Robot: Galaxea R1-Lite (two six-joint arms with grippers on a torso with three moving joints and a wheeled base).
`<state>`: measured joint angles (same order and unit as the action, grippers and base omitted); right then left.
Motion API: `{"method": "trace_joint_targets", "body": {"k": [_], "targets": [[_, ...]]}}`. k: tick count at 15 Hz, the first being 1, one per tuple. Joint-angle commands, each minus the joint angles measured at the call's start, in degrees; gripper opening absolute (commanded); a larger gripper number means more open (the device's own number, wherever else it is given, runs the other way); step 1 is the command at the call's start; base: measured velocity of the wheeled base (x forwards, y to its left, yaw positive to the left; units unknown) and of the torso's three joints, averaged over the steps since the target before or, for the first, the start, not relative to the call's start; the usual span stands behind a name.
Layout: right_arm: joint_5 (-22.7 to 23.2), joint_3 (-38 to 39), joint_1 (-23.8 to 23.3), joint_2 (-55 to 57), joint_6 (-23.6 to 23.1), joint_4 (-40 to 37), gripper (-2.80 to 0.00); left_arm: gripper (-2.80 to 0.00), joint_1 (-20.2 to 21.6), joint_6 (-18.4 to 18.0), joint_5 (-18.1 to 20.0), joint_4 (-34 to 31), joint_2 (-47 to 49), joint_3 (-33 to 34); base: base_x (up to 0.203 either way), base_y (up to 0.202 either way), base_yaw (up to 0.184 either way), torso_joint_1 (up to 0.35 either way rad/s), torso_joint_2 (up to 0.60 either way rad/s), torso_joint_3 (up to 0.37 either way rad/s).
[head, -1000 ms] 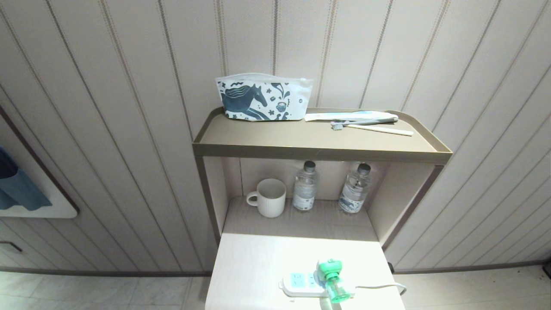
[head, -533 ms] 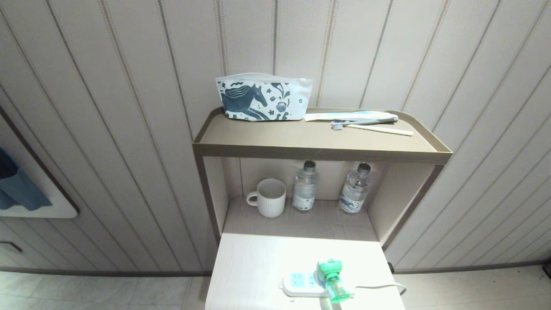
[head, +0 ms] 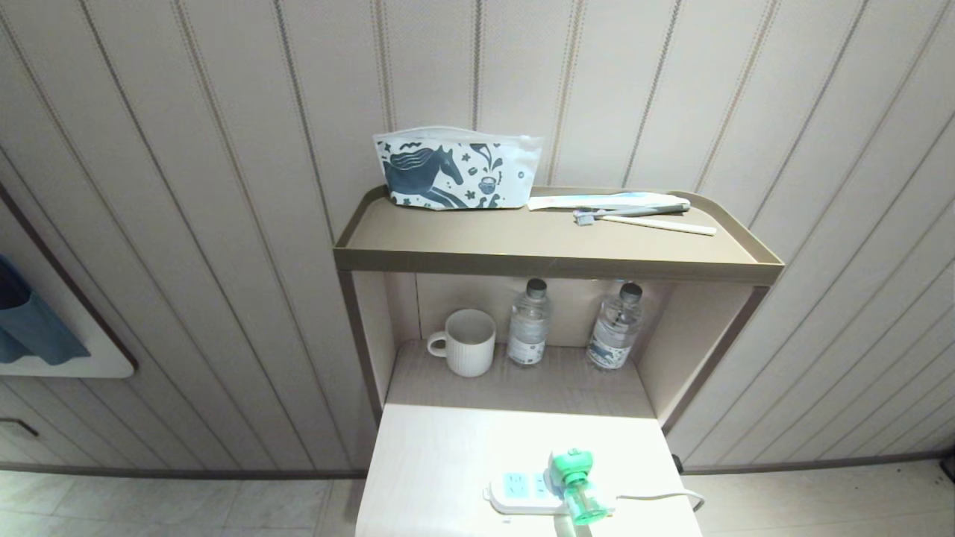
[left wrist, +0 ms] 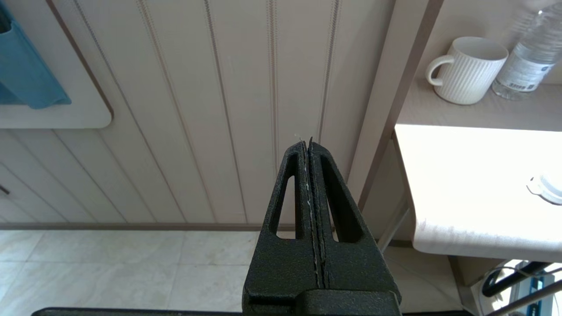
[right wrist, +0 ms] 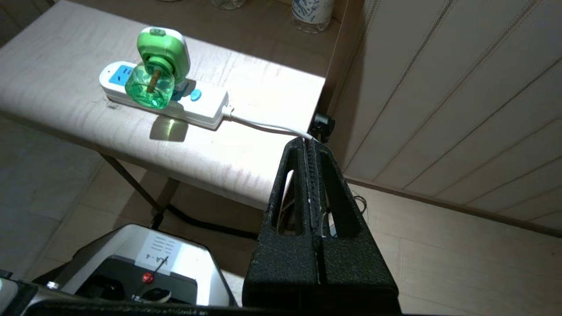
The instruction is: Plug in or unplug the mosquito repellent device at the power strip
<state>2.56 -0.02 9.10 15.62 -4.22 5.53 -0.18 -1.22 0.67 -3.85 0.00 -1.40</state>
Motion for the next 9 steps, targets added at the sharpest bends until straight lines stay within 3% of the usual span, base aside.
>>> {"method": "trace_joint_targets", "body": {"k": [1, 4, 8, 9], "targets": [[-2.1, 0.0, 0.7, 0.1, -0.9, -1.6, -2.8, -2.8, 0.0, 0.0, 0.0, 0.0, 0.0, 0.0, 0.0, 0.0, 0.0, 0.0, 0.0, 0.0], [-4.0, 0.0, 0.2, 0.2, 0.0, -2.7, -2.8, -2.8, 0.0, 0.0, 0.0, 0.0, 0.0, 0.0, 0.0, 0.0, 0.0, 0.0, 0.0, 0.0], [-3.4, 0.0, -11.0, -1.0, -1.7, -2.9, -2.8, -2.8, 0.0, 0.0, 0.0, 0.0, 0.0, 0.0, 0.0, 0.0, 0.0, 0.0, 0.0, 0.0], [-3.2, 0.0, -11.5, -1.5, -1.4, -3.0, -2.8, -2.8, 0.0, 0.0, 0.0, 0.0, 0.0, 0.0, 0.0, 0.0, 0.0, 0.0, 0.0, 0.0]]}}
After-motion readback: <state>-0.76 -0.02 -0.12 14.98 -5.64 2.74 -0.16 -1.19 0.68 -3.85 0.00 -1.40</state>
